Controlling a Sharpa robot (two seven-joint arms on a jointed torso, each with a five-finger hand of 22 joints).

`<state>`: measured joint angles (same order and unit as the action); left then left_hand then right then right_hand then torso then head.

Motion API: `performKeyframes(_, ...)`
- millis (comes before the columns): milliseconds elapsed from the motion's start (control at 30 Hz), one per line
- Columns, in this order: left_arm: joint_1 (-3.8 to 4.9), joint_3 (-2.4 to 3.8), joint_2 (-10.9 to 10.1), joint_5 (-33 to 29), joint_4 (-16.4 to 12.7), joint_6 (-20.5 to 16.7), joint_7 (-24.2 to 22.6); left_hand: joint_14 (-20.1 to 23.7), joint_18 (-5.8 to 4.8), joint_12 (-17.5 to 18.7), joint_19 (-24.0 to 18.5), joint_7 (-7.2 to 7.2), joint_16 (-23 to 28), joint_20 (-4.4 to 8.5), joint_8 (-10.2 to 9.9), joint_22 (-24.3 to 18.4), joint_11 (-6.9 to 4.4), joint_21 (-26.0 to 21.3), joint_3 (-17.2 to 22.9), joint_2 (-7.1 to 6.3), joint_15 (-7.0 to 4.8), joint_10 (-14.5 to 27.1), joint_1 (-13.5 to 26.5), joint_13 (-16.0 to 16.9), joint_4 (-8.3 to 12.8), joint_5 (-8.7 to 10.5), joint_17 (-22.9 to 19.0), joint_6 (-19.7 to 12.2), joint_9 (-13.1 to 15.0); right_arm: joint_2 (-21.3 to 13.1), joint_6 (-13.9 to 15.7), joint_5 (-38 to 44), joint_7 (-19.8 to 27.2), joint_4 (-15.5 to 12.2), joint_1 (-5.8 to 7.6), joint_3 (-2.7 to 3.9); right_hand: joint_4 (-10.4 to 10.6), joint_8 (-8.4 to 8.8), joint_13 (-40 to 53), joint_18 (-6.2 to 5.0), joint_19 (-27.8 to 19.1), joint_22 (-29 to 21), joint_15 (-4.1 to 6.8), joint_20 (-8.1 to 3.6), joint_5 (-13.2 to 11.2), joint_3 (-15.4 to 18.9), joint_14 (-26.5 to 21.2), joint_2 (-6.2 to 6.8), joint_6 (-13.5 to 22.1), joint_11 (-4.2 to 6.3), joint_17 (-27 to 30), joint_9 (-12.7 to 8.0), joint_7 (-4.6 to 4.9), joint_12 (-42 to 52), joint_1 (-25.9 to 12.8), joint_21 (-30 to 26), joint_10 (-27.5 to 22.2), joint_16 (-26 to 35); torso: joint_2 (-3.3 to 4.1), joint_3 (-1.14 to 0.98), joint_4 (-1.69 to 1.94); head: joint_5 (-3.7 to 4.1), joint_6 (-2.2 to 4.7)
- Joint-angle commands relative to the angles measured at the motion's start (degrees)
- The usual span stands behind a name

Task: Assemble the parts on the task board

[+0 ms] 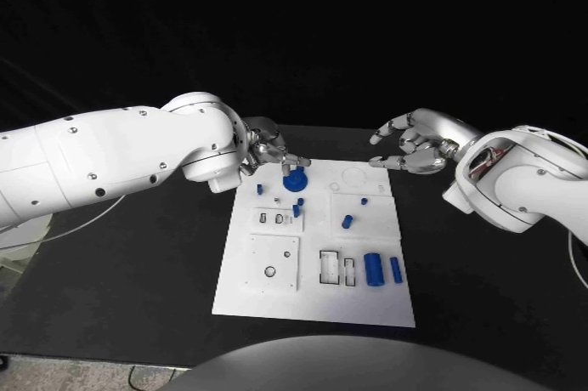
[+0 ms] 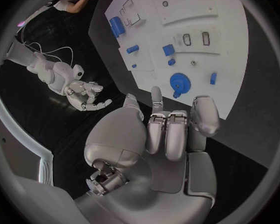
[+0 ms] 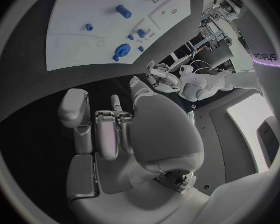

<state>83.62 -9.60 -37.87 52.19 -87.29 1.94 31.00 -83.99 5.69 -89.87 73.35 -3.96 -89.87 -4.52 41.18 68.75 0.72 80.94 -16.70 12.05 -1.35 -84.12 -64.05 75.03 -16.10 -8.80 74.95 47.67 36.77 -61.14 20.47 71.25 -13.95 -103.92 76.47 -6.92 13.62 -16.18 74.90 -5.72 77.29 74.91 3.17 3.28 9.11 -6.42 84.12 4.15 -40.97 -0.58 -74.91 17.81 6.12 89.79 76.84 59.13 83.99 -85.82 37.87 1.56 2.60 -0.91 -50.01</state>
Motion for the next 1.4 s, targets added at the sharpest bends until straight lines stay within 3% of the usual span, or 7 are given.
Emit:
performKeyframes(33, 0.09, 0.11, 1.84, 3.31, 1.26, 6.56, 5.25, -6.01, -1.28, -0.13, 1.13, 0.3, -0.13, 0.11, -0.45, 1.77, -0.47, 0.91, 0.33, -0.23, -0.72, -5.88, 0.41, 14.97, 0.08, 0.28, 15.05, 0.25, 0.88, -0.05, -2.29, -0.27, -0.85, 0.33, -0.02, -0.15, -0.09, -0.33, 15.1, -0.49, 0.15, 4.47, -0.47, 0.29, 0.45, -0.1, 4.26, -0.46, -0.35, -0.26, -11.18, -0.09, 0.0, 0.21, 0.08, -0.47, 6.01, 0.04, -0.15, -0.25, -0.32, -0.05, 0.01)
performKeyframes(300, -0.47, -0.04, 5.39, 7.48, 3.97, 7.05, 6.45, -6.01, -2.3, -0.13, 5.07, 1.25, -0.13, 0.88, -0.22, 7.05, -1.4, 3.38, 1.38, -0.48, -1.61, -5.88, -0.01, 14.97, 0.76, -0.42, 15.05, 2.04, 4.68, -0.03, -3.32, -0.25, -1.24, 0.86, -0.12, -0.59, -0.17, -0.38, 15.1, -0.53, 0.06, 4.43, -0.47, 0.31, 0.73, -0.1, 4.22, -0.54, -0.36, -0.28, -11.08, -0.14, 0.02, 0.21, 0.18, -0.69, 6.01, 0.14, -0.18, -0.26, -0.16, -0.14, 0.01)
performKeyframes(433, -1.61, -0.1, 6.42, 8.98, 5.17, 7.82, 7.55, -6.01, -3.29, -0.13, 8.62, 1.63, -0.13, 1.34, 0.01, 11.38, -1.83, 5.18, 2.05, -0.4, -2.04, -5.88, 0.02, 14.97, 0.95, -0.1, 15.05, 2.31, 6.95, 0.15, -3.38, -0.25, -1.21, 1.14, -0.17, -0.75, -0.18, -0.4, 15.1, -0.54, 0.03, 4.43, -0.48, 0.32, 0.87, -0.09, 4.2, -0.58, -0.35, -0.29, -11.04, -0.17, 0.04, 0.21, 0.21, -0.76, 6.01, 0.19, -0.1, -0.25, -0.28, -0.45, 0.01)
performKeyframes(533, -2.68, 0.13, 6.46, 9.36, 5.32, 7.59, 8.24, -6.01, -3.86, -0.13, 10.64, 1.81, -0.13, 1.64, -0.32, 13.78, -2.08, 6.16, 2.35, -0.48, -2.38, -5.88, 0.25, 14.97, 0.87, 0.35, 15.05, 2.21, 8.19, 0.37, -2.78, -0.25, -0.73, 1.34, -0.25, -0.83, -0.26, -0.51, 15.1, -0.55, 0.02, 4.46, -0.51, 0.34, 1.33, -0.08, 4.22, -0.7, -0.44, -0.32, -11.09, -0.24, 0.09, 0.21, 0.29, -0.83, 6.01, 0.14, -0.1, -0.05, -0.27, -0.55, 0.01)
performKeyframes(667, -3.66, 0.3, 6.39, 10.51, 5.21, 6.42, 8.55, -6.01, -3.95, -0.13, 11.05, 2.04, -0.13, 1.89, -0.49, 14.23, -2.32, 6.33, 2.78, -0.71, -2.63, -5.88, -0.01, 14.97, 1.21, 0.26, 15.05, 2.47, 9.3, 0.42, -2.2, -0.25, -0.21, 1.54, -0.62, -0.9, -0.35, -0.64, 15.1, -0.53, 0.07, 4.54, -0.52, 0.36, 1.82, -0.06, 4.23, -0.77, -0.58, -0.35, -11.13, -0.3, 0.12, 0.21, 0.39, -0.75, 6.01, 0.09, -0.06, 0.0, -0.21, -0.47, 0.01)
performKeyframes(933, -4.42, 0.38, 6.41, 11.39, 5.4, 5.54, 8.74, -6.01, -3.88, -0.13, 10.85, 2.26, -0.13, 2.1, -0.45, 13.96, -2.53, 6.2, 3.06, -0.87, -2.83, -5.88, 0.02, 14.97, 1.28, 0.06, 15.05, 2.89, 10.42, 0.55, -2.95, -0.25, -0.22, 2.03, -1.16, -0.98, -0.35, -0.67, 15.1, -0.55, 0.02, 4.52, -0.53, 0.37, 1.96, -0.04, 4.2, -0.79, -0.61, -0.36, -11.04, -0.33, 0.13, 0.21, 0.37, -0.88, 6.01, 0.19, -0.2, -0.13, -0.18, -0.85, 0.01)
performKeyframes(1400, -7.15, 0.4, 7.48, 11.35, 6.42, 5.1, 8.51, -6.01, -3.8, -0.13, 10.58, 2.34, -0.13, 2.23, -1.22, 13.64, -2.63, 6.02, 3.43, -0.65, -2.94, -5.88, 0.23, 14.97, 1.08, -0.36, 15.05, 2.98, 10.95, 0.6, -3.57, -0.25, -0.17, 2.24, -1.36, -1.03, -0.29, -0.7, 14.97, -0.59, -0.07, 4.46, -0.55, 0.38, 2.12, 0.0, 4.14, -0.86, -0.64, -0.37, -10.92, -0.36, 0.15, 0.08, 0.28, -1.12, 5.84, 0.32, -0.24, -0.01, -0.2, -1.05, 0.01)
